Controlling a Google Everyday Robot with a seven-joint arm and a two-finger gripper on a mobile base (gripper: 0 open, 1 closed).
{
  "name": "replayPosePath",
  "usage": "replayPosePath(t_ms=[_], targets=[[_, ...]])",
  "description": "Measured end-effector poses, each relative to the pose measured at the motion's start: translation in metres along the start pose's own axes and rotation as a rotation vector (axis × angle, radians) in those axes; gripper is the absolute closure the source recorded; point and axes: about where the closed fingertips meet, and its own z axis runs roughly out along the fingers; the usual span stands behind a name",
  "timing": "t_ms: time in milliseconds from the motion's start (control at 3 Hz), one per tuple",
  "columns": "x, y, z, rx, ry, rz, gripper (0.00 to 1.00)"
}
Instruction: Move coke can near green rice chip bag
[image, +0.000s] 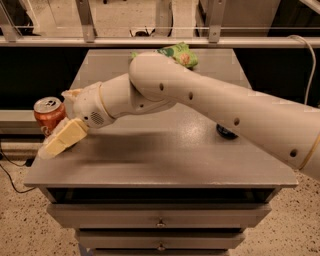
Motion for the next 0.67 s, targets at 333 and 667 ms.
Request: replayPosePath(t_ms=[333,667], targets=[[-0.0034,-0.0017,0.0100,0.014,-0.024,0.008,0.10],[-0.0034,-0.0064,0.0116,0.043,-0.041,0.023,0.33]])
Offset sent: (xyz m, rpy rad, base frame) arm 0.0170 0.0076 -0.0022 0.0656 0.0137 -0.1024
